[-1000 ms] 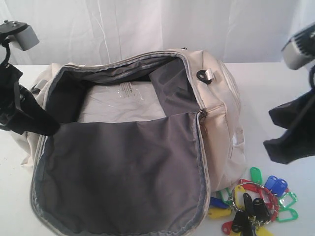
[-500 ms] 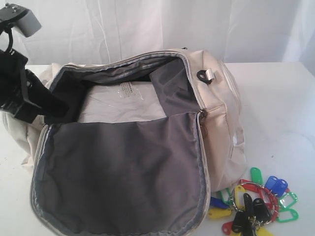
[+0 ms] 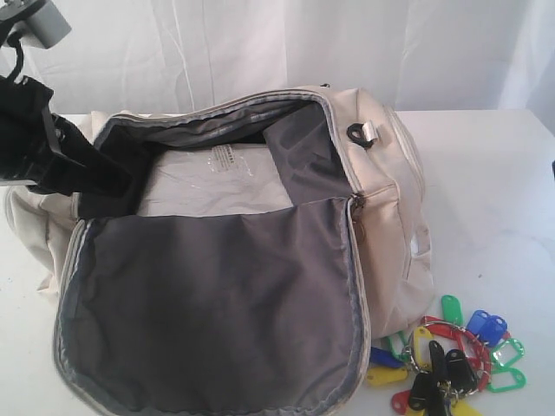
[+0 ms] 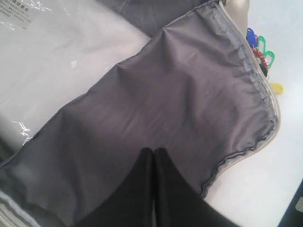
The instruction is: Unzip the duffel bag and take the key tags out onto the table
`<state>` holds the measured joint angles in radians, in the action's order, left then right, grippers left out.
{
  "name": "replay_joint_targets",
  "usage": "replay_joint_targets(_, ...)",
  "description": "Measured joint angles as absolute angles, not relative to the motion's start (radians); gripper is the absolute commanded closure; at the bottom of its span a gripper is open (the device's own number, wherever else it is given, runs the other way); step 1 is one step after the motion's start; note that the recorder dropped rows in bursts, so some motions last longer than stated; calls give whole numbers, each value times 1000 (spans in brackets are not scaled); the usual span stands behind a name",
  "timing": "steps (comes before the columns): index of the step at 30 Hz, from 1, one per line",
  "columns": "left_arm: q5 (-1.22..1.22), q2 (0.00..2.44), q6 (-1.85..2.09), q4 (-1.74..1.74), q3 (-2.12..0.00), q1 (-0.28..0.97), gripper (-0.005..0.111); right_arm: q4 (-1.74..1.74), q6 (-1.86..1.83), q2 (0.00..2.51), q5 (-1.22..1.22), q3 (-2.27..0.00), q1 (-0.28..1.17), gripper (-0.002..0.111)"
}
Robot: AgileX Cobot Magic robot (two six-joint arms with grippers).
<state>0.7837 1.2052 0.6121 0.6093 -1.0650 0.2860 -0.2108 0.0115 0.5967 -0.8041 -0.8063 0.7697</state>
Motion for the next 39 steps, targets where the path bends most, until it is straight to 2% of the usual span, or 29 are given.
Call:
replay_joint_targets(17, 741, 1157, 610, 599, -1065, 286, 107, -211, 21, 597, -792, -806, 770, 108)
replay_joint_targets(30, 720, 670, 610, 599, -1065, 280, 107, -211, 21, 597, -792, -806, 770, 108)
replay_joint_targets(39, 718, 304, 610, 608, -1038, 147, 107, -211, 21, 597, -792, -806, 770, 108)
